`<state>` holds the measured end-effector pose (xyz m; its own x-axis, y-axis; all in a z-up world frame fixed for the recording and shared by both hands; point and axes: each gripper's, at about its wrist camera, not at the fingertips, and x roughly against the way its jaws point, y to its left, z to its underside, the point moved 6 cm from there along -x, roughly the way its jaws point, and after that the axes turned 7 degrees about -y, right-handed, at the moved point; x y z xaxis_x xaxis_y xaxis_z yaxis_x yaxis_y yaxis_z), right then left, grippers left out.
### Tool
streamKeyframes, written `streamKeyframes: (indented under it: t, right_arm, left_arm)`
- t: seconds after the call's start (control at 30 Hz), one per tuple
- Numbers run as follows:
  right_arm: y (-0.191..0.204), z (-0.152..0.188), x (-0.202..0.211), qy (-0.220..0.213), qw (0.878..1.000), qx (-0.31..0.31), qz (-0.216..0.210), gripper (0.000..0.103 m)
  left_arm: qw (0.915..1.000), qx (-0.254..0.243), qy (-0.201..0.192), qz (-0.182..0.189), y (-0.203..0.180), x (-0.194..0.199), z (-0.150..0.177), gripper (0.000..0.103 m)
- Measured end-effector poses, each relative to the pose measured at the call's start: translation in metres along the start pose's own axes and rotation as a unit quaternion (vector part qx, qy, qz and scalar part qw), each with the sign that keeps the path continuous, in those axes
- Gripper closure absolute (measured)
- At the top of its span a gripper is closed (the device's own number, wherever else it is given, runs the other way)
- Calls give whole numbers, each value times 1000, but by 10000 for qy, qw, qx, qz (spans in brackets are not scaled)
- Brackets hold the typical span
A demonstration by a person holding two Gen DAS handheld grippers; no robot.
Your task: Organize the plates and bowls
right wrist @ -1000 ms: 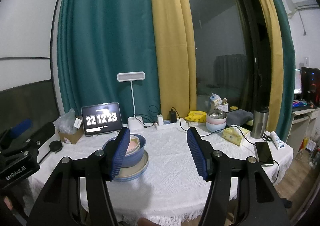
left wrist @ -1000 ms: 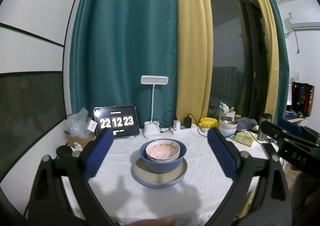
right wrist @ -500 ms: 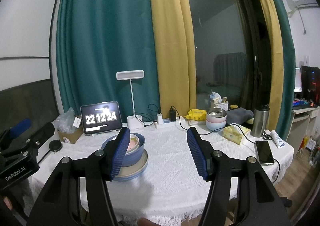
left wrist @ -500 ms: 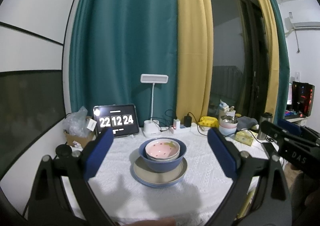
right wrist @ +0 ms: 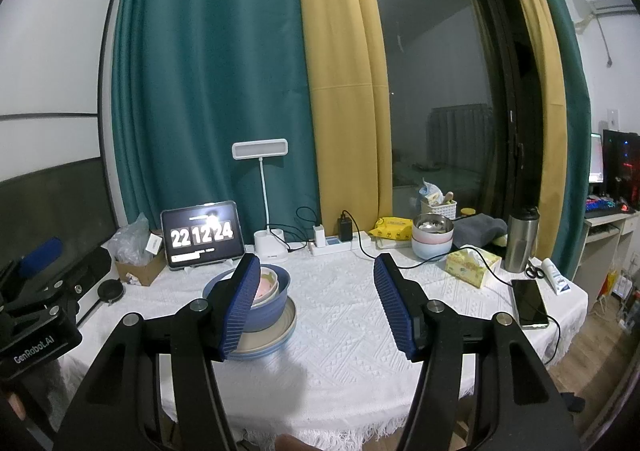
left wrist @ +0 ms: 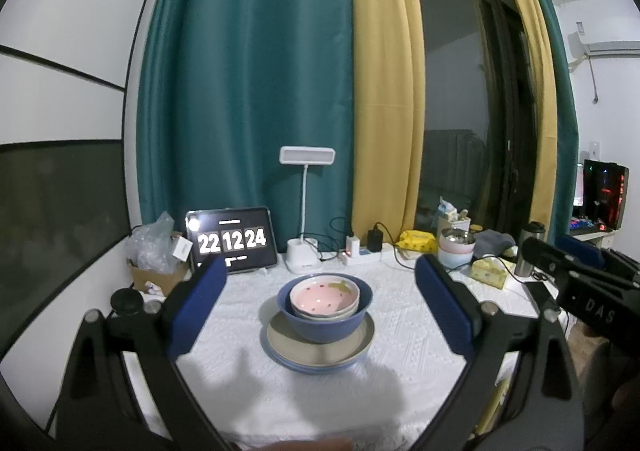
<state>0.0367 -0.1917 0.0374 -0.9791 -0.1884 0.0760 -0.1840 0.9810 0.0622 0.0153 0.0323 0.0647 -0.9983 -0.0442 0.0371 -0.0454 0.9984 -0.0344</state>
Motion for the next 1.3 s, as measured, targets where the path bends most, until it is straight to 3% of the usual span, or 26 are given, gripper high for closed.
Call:
streamKeyframes:
  t: [1.3]
  right_arm:
    - [-2,3,-1,24,10000,-31,19,40]
  left_arm:
    - [10000,-11,-11,21,-1,-3,4,7]
